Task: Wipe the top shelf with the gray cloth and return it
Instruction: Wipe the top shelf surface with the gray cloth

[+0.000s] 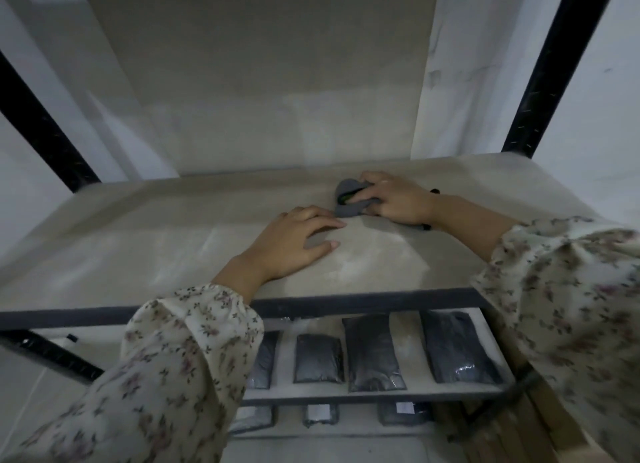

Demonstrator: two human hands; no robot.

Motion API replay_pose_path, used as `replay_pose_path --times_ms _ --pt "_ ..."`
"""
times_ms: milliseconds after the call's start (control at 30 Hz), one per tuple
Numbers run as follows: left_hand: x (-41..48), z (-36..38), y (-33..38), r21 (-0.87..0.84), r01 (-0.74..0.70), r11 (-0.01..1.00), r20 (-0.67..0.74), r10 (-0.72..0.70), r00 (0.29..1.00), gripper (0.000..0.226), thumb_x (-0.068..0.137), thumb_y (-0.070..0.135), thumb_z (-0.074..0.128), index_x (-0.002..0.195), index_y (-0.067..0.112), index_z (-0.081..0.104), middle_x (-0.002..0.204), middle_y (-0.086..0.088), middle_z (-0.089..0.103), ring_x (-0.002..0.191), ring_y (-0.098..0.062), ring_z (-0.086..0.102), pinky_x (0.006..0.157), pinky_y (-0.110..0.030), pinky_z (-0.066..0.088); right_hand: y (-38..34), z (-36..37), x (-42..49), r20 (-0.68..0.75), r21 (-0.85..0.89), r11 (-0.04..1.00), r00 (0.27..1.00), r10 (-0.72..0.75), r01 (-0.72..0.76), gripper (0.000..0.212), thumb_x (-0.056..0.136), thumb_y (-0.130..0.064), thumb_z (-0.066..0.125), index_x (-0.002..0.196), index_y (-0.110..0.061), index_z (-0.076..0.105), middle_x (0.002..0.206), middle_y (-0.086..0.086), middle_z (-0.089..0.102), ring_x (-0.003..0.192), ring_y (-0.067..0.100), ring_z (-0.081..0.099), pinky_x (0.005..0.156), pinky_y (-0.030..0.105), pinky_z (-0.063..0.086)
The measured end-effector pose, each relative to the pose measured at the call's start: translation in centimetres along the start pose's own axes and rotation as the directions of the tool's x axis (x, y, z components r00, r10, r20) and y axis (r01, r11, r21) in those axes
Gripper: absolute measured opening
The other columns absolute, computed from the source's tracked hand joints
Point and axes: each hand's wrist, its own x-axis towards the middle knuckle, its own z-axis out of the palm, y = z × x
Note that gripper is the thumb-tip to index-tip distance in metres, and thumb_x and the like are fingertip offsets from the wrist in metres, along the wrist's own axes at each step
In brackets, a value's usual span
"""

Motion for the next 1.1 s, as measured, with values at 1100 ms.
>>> replay_pose_path --times_ms 1100 --pt "-4.6 0.2 -0.5 0.074 0.008 0.997 -0.042 -0.004 0.999 0.046 0.091 0.053 0.036 0.134 0.037 0.04 0.14 0.01 0.043 0.129 -0.01 0.035 0.096 -0.03 0.023 -8.7 2.6 -10.9 0.004 0.015 0.993 0.993 -0.118 0.118 0.031 0.086 -0.007 0.059 0.116 -0.01 0.064 0.112 0.015 0.054 0.105 0.023 0.052 0.095 0.033 0.041"
